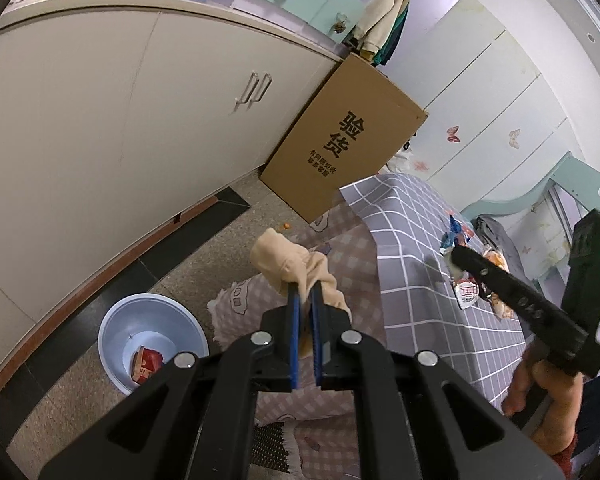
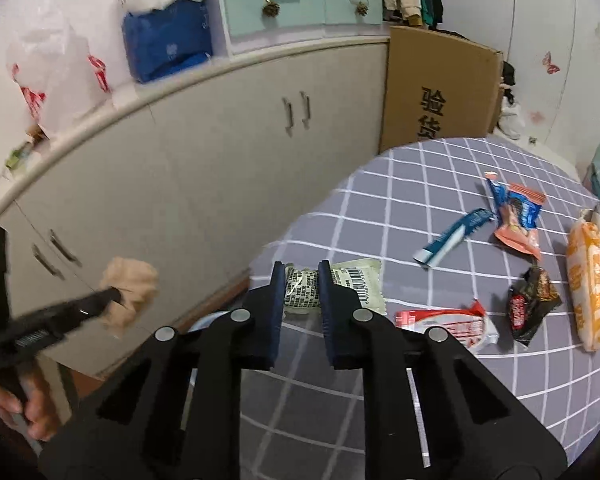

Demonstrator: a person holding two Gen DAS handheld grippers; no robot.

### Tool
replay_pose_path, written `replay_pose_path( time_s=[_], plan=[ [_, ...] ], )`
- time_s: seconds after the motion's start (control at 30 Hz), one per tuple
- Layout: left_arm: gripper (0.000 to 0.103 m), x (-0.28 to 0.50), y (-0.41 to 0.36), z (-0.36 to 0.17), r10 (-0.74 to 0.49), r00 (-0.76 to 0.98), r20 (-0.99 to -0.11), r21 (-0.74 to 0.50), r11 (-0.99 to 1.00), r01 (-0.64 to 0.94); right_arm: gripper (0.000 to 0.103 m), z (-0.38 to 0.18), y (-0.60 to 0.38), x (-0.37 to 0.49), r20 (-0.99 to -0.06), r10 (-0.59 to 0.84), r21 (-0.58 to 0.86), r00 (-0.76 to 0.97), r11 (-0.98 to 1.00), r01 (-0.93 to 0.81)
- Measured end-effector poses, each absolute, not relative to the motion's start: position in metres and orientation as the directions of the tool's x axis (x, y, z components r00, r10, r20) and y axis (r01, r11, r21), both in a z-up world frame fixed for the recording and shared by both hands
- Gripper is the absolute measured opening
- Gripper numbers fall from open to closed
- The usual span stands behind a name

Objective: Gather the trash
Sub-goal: 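Carry both items to the bin and open the right tool over it, then open the left tool to drop the beige paper into the bin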

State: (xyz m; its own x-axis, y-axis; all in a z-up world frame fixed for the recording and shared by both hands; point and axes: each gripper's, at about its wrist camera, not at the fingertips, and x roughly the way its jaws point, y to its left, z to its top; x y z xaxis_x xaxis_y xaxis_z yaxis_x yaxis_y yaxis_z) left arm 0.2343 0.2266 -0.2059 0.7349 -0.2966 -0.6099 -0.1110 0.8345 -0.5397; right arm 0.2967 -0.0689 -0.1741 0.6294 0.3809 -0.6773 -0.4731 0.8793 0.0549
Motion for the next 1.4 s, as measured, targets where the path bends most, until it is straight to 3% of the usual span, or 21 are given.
replay_pose_path(
  time_s=[0.37, 0.83, 0.9, 0.93, 0.97, 1.4],
  plan=[
    [0.005, 0.23, 0.245, -0.21, -0.262, 0.742, -0.617, -0.546, 0.822, -0.163, 0.016, -0.162, -0.008, 0.271, -0.636, 0.597, 0.213, 0.488, 0.745, -0.633],
    [0.005, 0.224, 0.288, -0.24, -0.053, 0.689, -0.723, -0.413, 0.833, -0.369, 0.022, -0.251, 0.07, 0.283, -0.685, 0.63, 0.33, 0.367, 0.717, -0.613],
    [0.005, 0.225, 0.292, -0.245, -0.032, 0.675, -0.737, -0.394, 0.833, -0.39, 0.033, -0.264, 0.074, 0.287, -0.702, 0.61, 0.324, 0.368, 0.733, -0.598],
    [0.005, 0.226, 0.294, -0.25, -0.031, 0.664, -0.747, -0.39, 0.829, -0.4, 0.05, -0.268, 0.074, 0.287, -0.706, 0.606, 0.325, 0.367, 0.738, -0.592],
    [0.005, 0.226, 0.296, -0.254, -0.032, 0.657, -0.754, -0.389, 0.827, -0.407, 0.054, -0.274, 0.074, 0.288, -0.71, 0.6, 0.327, 0.368, 0.744, -0.583],
    [0.005, 0.243, 0.292, -0.291, -0.058, 0.581, -0.812, -0.356, 0.837, -0.414, 0.06, -0.306, 0.072, 0.278, -0.772, 0.475, 0.182, 0.423, 0.803, -0.568]
  ],
)
